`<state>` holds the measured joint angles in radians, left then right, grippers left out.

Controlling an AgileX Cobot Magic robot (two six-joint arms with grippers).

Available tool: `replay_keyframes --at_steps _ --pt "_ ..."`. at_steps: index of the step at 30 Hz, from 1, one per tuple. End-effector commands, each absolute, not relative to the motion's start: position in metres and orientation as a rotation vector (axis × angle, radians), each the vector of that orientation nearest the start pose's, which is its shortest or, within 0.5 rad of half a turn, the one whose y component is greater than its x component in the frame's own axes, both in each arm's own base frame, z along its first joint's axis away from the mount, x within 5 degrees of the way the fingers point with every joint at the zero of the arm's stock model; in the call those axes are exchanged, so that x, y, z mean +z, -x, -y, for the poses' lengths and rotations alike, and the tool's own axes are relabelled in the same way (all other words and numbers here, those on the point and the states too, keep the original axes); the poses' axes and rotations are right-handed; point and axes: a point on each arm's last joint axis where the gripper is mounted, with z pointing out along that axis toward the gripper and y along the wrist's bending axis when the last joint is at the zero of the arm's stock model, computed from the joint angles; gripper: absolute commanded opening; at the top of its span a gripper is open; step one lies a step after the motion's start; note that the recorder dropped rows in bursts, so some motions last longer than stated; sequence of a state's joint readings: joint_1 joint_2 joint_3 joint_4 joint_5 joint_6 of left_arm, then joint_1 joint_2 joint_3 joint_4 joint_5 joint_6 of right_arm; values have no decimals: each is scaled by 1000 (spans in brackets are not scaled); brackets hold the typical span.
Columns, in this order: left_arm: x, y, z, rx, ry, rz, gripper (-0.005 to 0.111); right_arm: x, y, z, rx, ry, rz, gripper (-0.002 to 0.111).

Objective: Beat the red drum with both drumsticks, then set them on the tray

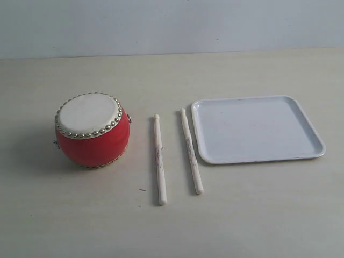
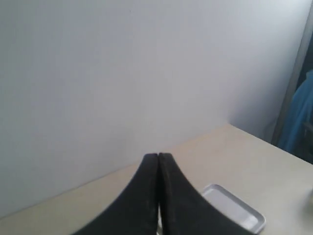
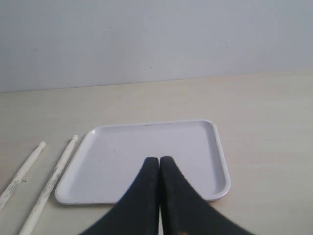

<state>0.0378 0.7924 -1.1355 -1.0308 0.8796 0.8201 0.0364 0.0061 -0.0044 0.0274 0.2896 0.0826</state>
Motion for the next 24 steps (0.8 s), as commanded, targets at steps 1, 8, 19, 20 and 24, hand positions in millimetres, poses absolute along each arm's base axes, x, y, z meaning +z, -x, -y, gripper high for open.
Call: replay_keyframes --at_steps 1,8,19,20,24 --pt "454 -135 61 -603 -545 -1743 0 187 -55 -2 106 -57 -1768 0" --pt "417 -164 82 -608 -602 -1868 0 187 -55 -2 106 -57 -1768 0" --pt "308 -203 169 -502 -673 -2089 0 187 -55 -2 106 -57 -1768 0" --pt "302 -206 177 -490 -682 -2101 0 187 -55 -2 106 -57 -1768 0" --pt "281 -222 198 -432 -632 -2208 0 187 -55 -2 106 -57 -1768 0"
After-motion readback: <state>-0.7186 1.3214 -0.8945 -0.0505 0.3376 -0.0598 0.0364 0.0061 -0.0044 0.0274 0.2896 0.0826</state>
